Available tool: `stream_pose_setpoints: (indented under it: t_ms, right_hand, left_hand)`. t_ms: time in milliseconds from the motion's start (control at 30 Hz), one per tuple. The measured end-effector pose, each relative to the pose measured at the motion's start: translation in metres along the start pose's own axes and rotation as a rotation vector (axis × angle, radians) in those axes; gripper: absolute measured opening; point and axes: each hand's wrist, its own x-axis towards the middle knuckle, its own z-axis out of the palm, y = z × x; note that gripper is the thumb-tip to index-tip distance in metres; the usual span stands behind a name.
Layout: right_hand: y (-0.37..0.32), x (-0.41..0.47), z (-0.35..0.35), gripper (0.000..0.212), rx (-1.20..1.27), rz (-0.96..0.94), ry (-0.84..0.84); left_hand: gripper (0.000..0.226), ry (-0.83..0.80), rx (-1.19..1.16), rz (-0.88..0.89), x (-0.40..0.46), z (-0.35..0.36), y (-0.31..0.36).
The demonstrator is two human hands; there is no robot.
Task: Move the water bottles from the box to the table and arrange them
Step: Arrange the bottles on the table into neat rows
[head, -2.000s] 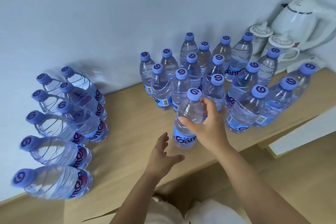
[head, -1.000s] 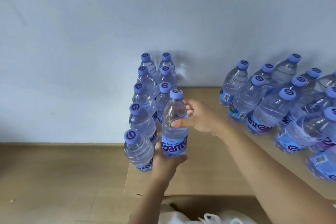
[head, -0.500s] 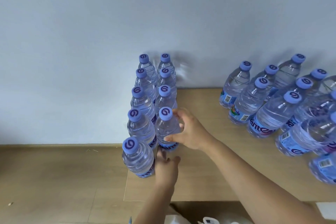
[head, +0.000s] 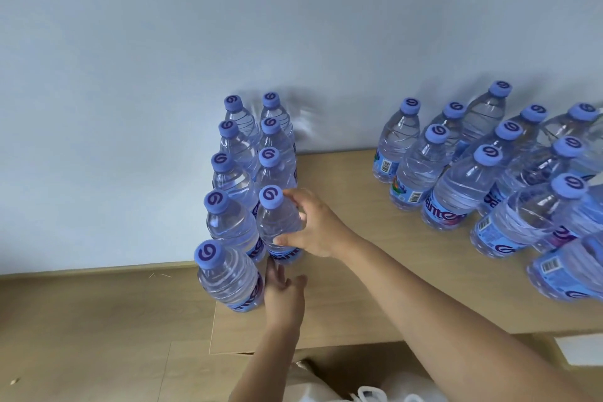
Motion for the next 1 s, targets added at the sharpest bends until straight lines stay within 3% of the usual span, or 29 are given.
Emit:
stream_pose_setpoints:
  t_ms: [167,233,333,433,500,567,767,867,1000]
  right_hand:
    - [-0.004,-0.012,-0.006,0.096,-0.052,0.025,-0.045]
    - [-0.004,-0.028,-0.018,0.093,-0.097,0.006,0.018]
    - [0.006,-0.062,-0.051,0.065,-0.104,-0.025,0.282]
    - [0.025,-0.098,-0.098,0.043,-0.133,0.016,0.737]
    - [0.036,-0.113,-0.125,0.041,-0.159,0.078,0.985]
    - [0.047,-0.122,-0.148,0.046,-0.161,0.150,1.126]
    - [0.067,-0.092,-0.174,0.083,-0.120,0.255,0.912]
    - [0.069,-0.079,-0.180,0.079,-0.011,0.291,0.920]
    - [0.070,-0.087,-0.175,0.071,-0.103,0.308,0.941]
  left_hand:
    - [0.069,-0.025,0.055,-0.058,-0.016,0.014,0.000]
    - [0.067,-0.082,0.081,-0.061,-0.024,0.027,-0.001]
    - [0.065,-0.186,0.135,-0.074,-0.030,0.049,-0.003]
    - [0.062,-0.300,0.209,-0.079,-0.034,0.076,-0.002]
    - [0.062,-0.356,0.252,-0.079,-0.035,0.091,-0.001]
    - [0.062,-0.412,0.293,-0.063,-0.039,0.108,0.001]
    - [0.064,-0.513,0.389,-0.032,-0.047,0.138,0.007]
    - [0.064,-0.529,0.418,-0.038,-0.045,0.138,0.012]
    - [0.067,-0.525,0.465,-0.024,-0.034,0.129,0.016]
